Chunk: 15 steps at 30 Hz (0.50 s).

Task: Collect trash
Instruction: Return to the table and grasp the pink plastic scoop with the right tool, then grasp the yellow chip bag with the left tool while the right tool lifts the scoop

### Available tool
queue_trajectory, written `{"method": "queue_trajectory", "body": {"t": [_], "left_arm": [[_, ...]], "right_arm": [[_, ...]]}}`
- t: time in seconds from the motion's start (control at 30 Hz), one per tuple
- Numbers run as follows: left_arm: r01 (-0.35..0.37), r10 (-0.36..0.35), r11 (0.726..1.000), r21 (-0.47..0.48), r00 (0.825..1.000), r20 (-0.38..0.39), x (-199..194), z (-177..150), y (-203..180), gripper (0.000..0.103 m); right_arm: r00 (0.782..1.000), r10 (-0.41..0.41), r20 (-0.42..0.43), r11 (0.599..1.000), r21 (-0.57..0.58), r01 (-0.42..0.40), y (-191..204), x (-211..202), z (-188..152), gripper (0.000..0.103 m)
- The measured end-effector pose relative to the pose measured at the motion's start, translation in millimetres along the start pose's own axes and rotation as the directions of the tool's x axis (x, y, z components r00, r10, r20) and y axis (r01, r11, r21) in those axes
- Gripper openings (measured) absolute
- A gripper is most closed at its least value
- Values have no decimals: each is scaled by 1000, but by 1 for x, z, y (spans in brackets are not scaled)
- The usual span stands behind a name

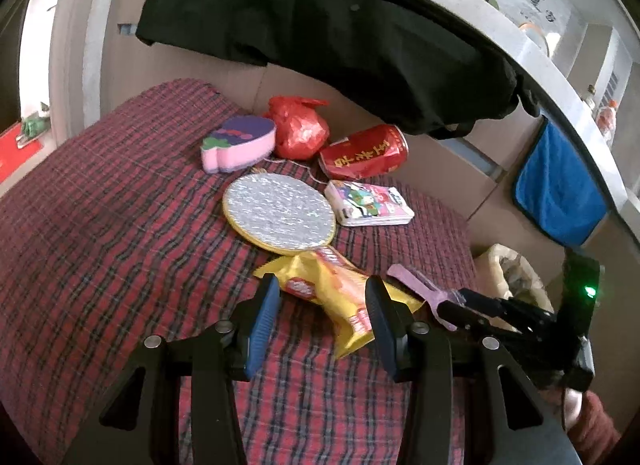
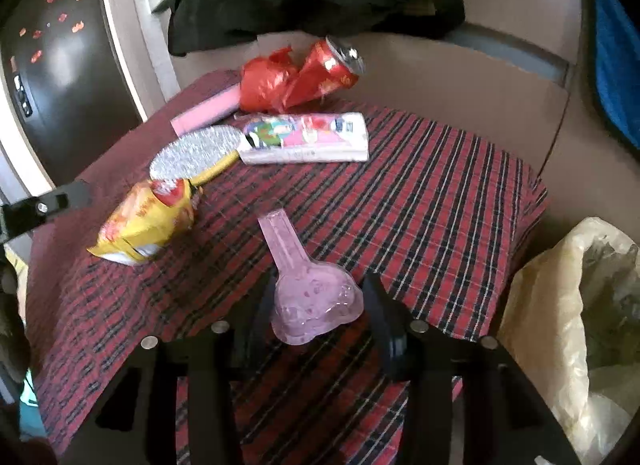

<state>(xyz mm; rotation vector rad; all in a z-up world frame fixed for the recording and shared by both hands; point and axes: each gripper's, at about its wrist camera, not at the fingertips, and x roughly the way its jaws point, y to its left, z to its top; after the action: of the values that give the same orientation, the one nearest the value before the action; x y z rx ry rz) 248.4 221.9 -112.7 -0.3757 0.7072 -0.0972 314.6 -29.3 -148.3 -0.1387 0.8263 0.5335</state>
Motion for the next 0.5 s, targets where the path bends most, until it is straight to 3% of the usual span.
{"method": "queue_trajectory", "body": {"t": [0.3, 0.5], "left_arm": [[-121, 119, 992, -32, 991, -56, 44, 3, -14, 46], [-129, 120, 988, -90, 988, -99, 60, -5, -2, 46]], "right_arm": [[997, -14, 81, 998, 58, 9, -2, -40, -1, 42], [995, -16, 98, 997, 83, 8, -7, -53, -5, 42]]}}
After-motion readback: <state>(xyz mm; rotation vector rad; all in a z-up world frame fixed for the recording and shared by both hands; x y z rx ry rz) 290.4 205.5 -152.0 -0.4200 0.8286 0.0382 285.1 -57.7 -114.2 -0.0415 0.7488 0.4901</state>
